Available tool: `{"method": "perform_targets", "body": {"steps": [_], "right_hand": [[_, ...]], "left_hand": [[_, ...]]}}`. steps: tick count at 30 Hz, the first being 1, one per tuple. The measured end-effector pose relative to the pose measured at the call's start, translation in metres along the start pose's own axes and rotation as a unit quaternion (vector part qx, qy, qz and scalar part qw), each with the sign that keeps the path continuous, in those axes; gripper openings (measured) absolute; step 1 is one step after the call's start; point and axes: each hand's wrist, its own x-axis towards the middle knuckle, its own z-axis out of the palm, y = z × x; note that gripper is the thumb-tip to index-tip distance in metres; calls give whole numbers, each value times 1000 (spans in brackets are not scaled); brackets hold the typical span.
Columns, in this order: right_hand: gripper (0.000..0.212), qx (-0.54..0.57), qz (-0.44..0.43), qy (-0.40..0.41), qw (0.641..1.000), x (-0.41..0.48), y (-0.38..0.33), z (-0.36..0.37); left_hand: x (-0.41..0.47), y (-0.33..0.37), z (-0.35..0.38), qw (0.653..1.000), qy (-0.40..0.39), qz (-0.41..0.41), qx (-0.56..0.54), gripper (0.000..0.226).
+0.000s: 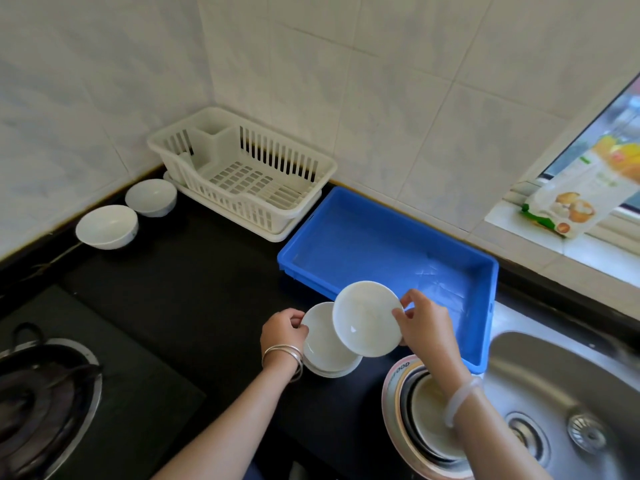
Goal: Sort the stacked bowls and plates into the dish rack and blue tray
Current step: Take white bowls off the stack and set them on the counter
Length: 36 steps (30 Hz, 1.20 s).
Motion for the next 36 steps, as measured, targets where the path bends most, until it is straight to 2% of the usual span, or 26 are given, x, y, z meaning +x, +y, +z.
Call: {"method": "perform_targets", "body": {"steps": [7, 14, 18, 26, 36], "right_hand": [[12, 61, -16, -3, 998, 9, -25, -13], [21, 143, -33, -52, 988, 30, -75, 5], [17, 192, -27, -88, 977, 51, -103, 34], [11, 172, -39, -163, 971, 94, -167, 116], [17, 209, 34, -229, 950, 130, -239, 225]], "left_hand": [[15, 6, -36, 995, -4, -10, -94, 20], [43, -13, -88, 975, 71, -63, -203, 22], [61, -37, -120, 952, 120, -97, -263, 22], [108, -77, -171, 899, 200, -168, -351, 22], [168, -107, -209, 838, 275, -229, -412, 26]]}}
